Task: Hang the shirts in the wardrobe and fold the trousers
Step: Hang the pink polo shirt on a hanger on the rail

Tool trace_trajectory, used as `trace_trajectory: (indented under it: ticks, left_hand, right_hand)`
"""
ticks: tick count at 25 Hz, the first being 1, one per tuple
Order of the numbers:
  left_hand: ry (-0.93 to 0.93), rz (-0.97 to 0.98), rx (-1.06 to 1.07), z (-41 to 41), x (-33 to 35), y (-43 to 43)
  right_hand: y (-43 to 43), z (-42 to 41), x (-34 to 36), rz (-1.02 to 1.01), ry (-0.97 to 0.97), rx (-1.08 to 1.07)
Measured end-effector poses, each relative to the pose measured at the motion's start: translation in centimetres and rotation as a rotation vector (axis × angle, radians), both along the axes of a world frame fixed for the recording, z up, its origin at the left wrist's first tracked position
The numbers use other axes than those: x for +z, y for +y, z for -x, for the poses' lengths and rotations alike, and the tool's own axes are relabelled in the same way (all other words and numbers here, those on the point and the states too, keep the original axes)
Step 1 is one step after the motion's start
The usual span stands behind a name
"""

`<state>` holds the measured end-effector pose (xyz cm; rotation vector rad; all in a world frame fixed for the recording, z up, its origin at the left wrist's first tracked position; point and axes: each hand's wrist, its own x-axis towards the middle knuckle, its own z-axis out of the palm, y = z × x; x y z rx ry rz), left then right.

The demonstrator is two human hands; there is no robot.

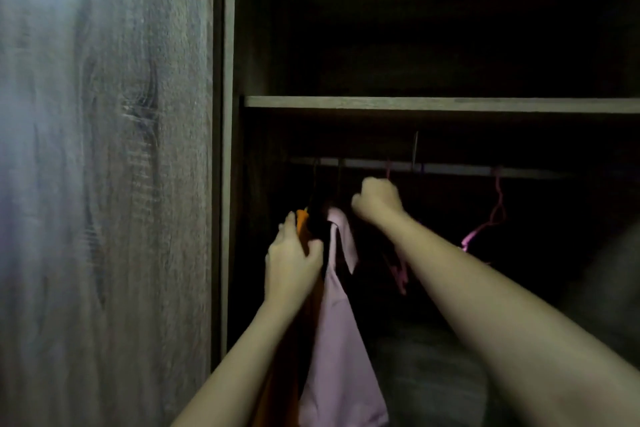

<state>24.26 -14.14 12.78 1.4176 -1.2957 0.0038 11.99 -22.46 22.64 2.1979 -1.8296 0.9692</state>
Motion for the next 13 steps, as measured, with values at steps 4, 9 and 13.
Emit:
trace_trajectory:
  ticks: [4,9,13]
  left_hand:
    - [-0.26,0.197,-0.02,4.6,1.1,-0.2]
    - [-0.317,-0.166,0.174,6.6,-0.4,-2.5]
    - [-0.461,-0.174,0.094,6.8,-2.1,-3.5]
  right_hand:
    - [1.9,4.5,-0.8,0.029,0.137,-0.041]
    - [3.2,6.3,-4.1,0.043,0.295,0.059]
    - [4.0,6.4,-5.8,0.018,0.357,0.089]
